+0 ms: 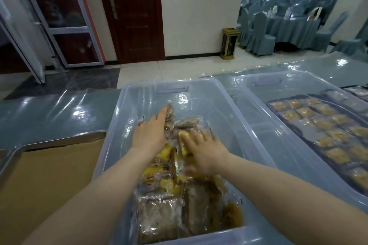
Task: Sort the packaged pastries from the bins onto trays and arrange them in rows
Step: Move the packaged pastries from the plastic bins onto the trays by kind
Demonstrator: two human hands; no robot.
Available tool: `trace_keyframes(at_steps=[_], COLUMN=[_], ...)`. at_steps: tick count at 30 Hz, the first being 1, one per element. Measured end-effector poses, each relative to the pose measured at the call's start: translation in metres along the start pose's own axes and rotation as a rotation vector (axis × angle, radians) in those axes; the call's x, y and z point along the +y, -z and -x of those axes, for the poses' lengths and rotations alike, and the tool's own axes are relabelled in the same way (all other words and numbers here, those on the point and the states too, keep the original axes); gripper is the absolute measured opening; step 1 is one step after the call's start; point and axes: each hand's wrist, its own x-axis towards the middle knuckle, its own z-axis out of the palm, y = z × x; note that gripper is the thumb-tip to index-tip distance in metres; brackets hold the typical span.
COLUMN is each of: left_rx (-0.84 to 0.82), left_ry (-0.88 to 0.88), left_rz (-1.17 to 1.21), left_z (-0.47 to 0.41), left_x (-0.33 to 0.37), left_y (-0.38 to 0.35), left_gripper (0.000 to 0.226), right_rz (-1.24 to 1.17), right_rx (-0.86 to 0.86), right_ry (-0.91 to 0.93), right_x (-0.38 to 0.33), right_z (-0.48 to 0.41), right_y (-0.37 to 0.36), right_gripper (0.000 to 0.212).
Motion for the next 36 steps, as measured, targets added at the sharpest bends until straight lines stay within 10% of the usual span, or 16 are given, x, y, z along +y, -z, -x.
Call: trace_keyframes(at_steps=[12, 22, 36], left_rx=[-0.017, 0.189, 0.501], left_ry=[-0.005, -0.048, -0.290], left_rz=[0.014, 0.302, 0.017], left_z=[0.000, -0.002, 0.115], left_x=[-0.004, -0.008, -0.099], left_y=[0.008, 0.047, 0.154], left_gripper=[0.081, 0.085, 0.084], right_rz=[0.138, 0.022, -0.535], right_rx=[-0.177, 0.253, 0.908], right_ry=[0.128, 0.087, 0.198], right_x=[-0.027, -0.015, -0.105], right_z=[-0.016, -0.009, 0.074], right_y=[-0.025, 0.024, 0.114], right_gripper=[0.111, 0.090, 0.083])
